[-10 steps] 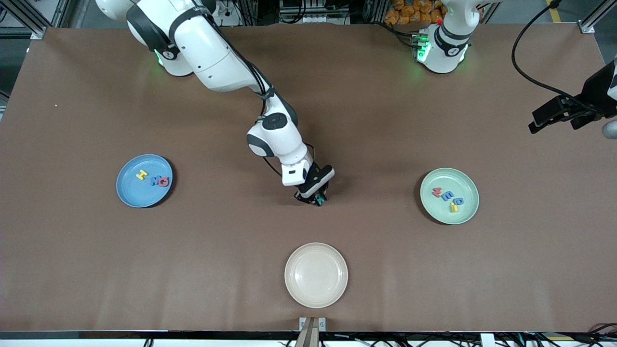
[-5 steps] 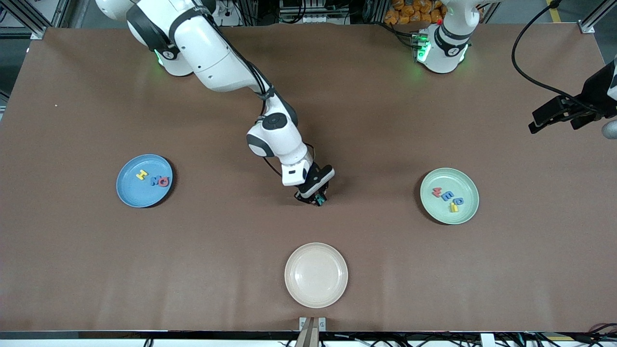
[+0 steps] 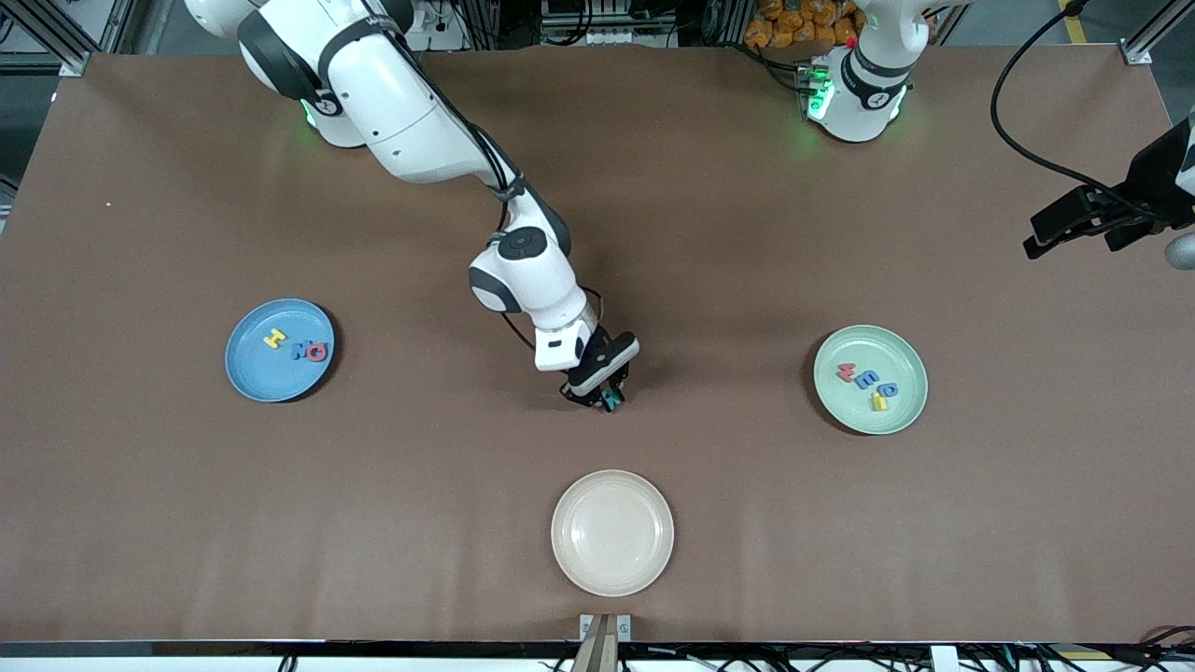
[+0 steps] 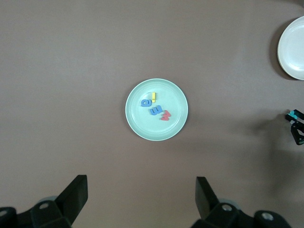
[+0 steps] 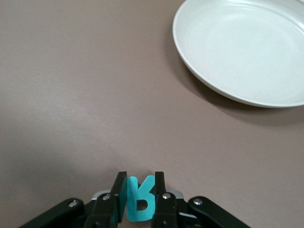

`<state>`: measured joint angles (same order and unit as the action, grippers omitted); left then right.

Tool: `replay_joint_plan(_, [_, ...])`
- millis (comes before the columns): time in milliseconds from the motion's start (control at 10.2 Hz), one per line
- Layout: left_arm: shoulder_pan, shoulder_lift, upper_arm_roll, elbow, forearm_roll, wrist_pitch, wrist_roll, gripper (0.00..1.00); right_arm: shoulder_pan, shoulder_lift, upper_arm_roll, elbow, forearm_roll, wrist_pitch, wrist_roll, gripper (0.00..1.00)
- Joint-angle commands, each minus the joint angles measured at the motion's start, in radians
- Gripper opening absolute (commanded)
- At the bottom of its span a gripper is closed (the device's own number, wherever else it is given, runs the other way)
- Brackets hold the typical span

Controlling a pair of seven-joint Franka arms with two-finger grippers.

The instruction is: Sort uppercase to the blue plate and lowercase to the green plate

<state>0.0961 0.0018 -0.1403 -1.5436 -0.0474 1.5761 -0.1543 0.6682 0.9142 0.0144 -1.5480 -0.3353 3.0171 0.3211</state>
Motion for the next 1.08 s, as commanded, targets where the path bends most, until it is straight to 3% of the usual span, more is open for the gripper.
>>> replay_joint_plan(0, [0.005,-0.002,-0.001,0.005,-0.023,-0.010,0.001,1.00,-0.024,-0.038,0.018,-0.004,-0.008,-0.120,-0.002,0.00])
replay_joint_plan(490, [0.004,0.000,-0.001,0.005,-0.023,-0.010,0.001,1.00,-0.058,-0.112,0.079,0.002,0.011,-0.416,-0.013,0.00])
replay_joint_plan(784, [0.005,0.000,-0.001,0.005,-0.023,-0.008,0.001,1.00,-0.067,-0.211,0.068,-0.001,0.168,-0.638,-0.221,0.00])
replay_joint_plan(980, [0.004,0.000,-0.001,0.005,-0.023,-0.010,0.001,1.00,-0.078,-0.264,0.041,0.000,0.185,-0.830,-0.308,0.00])
